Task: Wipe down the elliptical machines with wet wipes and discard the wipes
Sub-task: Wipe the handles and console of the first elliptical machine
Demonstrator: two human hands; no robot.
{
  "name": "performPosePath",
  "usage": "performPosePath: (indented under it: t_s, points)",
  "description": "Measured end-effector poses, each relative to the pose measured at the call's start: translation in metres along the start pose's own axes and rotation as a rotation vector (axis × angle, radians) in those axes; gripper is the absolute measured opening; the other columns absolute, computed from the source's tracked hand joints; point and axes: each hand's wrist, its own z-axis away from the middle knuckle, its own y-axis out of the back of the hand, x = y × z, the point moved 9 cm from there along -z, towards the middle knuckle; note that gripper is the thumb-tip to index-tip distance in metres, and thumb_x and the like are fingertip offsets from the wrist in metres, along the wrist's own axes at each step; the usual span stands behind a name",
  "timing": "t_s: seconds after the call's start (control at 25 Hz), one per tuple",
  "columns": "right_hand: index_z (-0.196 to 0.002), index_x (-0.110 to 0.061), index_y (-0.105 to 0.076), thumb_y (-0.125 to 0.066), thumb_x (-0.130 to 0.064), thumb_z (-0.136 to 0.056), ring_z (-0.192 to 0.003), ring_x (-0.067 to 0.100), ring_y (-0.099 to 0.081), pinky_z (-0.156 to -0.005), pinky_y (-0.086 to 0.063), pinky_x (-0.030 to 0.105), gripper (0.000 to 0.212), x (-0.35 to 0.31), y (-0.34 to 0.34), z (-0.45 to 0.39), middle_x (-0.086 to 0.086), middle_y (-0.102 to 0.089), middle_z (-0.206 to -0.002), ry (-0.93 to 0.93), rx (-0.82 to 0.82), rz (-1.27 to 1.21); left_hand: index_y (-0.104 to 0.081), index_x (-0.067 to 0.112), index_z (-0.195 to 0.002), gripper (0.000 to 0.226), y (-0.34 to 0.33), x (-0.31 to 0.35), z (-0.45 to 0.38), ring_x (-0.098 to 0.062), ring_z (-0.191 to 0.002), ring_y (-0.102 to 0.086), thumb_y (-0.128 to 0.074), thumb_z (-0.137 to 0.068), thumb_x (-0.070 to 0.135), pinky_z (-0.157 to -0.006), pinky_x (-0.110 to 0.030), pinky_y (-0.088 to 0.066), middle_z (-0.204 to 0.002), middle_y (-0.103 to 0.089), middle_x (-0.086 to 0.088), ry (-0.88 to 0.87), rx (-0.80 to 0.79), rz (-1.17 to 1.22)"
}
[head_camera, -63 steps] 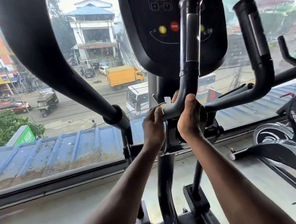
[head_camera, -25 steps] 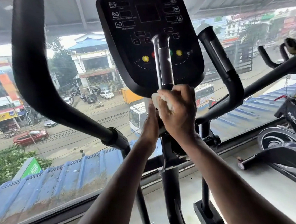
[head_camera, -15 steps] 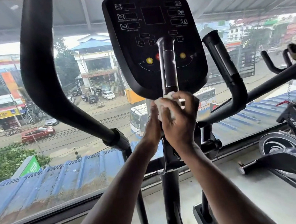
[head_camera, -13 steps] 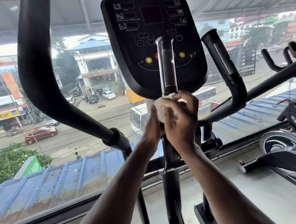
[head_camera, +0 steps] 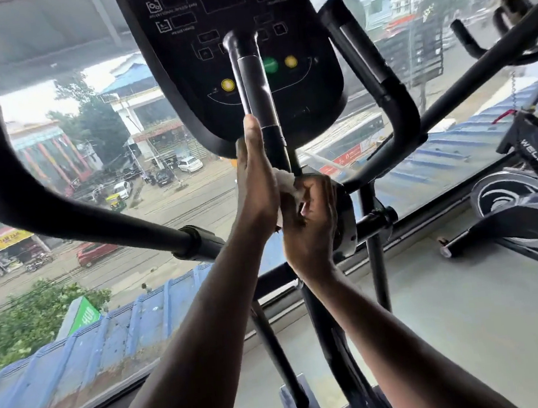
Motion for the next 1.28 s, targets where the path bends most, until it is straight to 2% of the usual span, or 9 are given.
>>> performPosePath:
  t_s: [0.12, 0.2, 0.36, 0.44, 0.64, 0.88, 1.04, 1.16, 1.28]
  points:
    - [-0.094, -0.025, -0.057, -0.062, -0.019, -0.088, -0.073, 0.02, -0.055, -0.062, -0.047, 0.035, 0.01, 0.041, -0.01, 0.019, 0.005, -0.062, -0.084, -0.328, -0.103, -0.291, -0.055, 0.028, -0.099, 0.042, -0.004, 0.009, 0.004, -0.025, -0.074, -0.06, -0.036, -0.094, 0.065, -0.066, -0.036, -0.054, -0.095, -0.058, -0.018, -0.07, 0.034, 0.042]
    - [-0.094, -0.025, -0.06, -0.061, -0.015, -0.084, -0.077, 0.017, -0.056, -0.066, -0.047, 0.037, 0.015, 0.06, -0.014, 0.035, 0.0, -0.065, -0.086, -0.569, -0.077, -0.432, -0.056, 0.019, -0.101, 0.042, 0.0, 0.001, 0.002, -0.021, -0.075, -0.062, -0.041, -0.096, 0.058, -0.07, -0.038, -0.054, -0.086, -0.062, -0.008, -0.07, 0.059, 0.036]
    - [-0.112, -0.022, -0.06, -0.057, -0.007, -0.09, -0.104, 0.011, -0.06, -0.087, -0.053, 0.036, 0.027, 0.02, -0.003, 0.012, 0.002, -0.063, -0.111, -0.328, 0.038, -0.303, -0.05, 0.008, -0.11, 0.078, -0.005, -0.015, -0.003, -0.029, -0.081, -0.053, -0.066, -0.069, 0.073, -0.071, -0.042, -0.048, -0.092, -0.051, -0.015, 0.094, -0.037, 0.163]
    - [-0.108, -0.018, -0.059, -0.053, -0.005, -0.092, -0.099, 0.011, -0.059, -0.084, -0.052, 0.037, 0.021, 0.021, -0.005, 0.011, 0.004, -0.061, -0.106, -0.237, 0.055, -0.301, -0.051, 0.014, -0.107, 0.06, -0.005, -0.014, -0.004, -0.025, -0.079, -0.052, -0.067, -0.075, 0.063, -0.07, -0.039, -0.047, -0.092, -0.05, -0.013, 0.051, -0.037, 0.159]
    - [-0.083, -0.025, -0.065, -0.058, -0.021, -0.079, -0.084, 0.019, -0.06, -0.082, -0.051, 0.047, 0.008, 0.096, -0.036, 0.062, 0.001, -0.061, -0.093, -0.847, 0.003, -0.38, -0.053, 0.018, -0.101, 0.022, 0.0, 0.006, 0.006, -0.021, -0.077, -0.06, -0.058, -0.087, 0.035, -0.068, -0.029, -0.053, -0.083, -0.059, -0.006, -0.234, 0.069, -0.091]
    - [-0.111, -0.007, -0.068, -0.053, -0.004, -0.087, -0.1, 0.005, -0.055, -0.087, -0.041, 0.009, 0.029, 0.054, -0.016, 0.049, 0.0, -0.055, -0.11, -0.378, 0.048, -0.167, -0.053, 0.016, -0.099, 0.03, 0.008, -0.007, 0.006, -0.036, -0.073, -0.05, -0.058, -0.083, 0.041, -0.067, -0.051, -0.045, -0.084, -0.052, -0.022, -0.384, 0.113, -0.162]
    - [-0.092, -0.024, -0.071, -0.058, -0.009, -0.09, -0.095, 0.008, -0.058, -0.087, -0.042, 0.023, 0.02, 0.109, -0.037, 0.072, -0.009, -0.059, -0.099, -0.791, -0.082, -0.213, -0.053, 0.009, -0.109, 0.042, 0.01, -0.017, -0.001, -0.052, -0.088, -0.052, -0.058, -0.084, 0.043, -0.079, -0.064, -0.042, -0.095, -0.054, -0.032, -0.389, 0.1, -0.206]
    - [-0.125, -0.007, -0.059, -0.048, -0.01, -0.096, -0.11, -0.01, -0.047, -0.093, -0.037, 0.01, 0.031, 0.082, -0.035, 0.074, -0.003, -0.05, -0.125, -0.603, -0.069, -0.151, -0.054, 0.01, -0.106, 0.039, 0.01, -0.011, 0.004, -0.037, -0.083, -0.053, -0.057, -0.083, 0.041, -0.078, -0.053, -0.045, -0.089, -0.055, -0.016, -0.423, 0.132, -0.207]
    - [-0.148, -0.006, -0.031, -0.036, -0.022, -0.101, -0.142, 0.012, -0.028, -0.116, -0.027, 0.028, 0.05, 0.084, -0.055, 0.091, 0.009, -0.032, -0.153, -0.529, -0.23, -0.12, -0.054, 0.006, -0.106, 0.033, 0.007, -0.004, 0.01, -0.008, -0.08, -0.054, -0.055, -0.085, 0.031, -0.075, -0.026, -0.044, -0.085, -0.055, 0.003, -0.475, 0.152, -0.207]
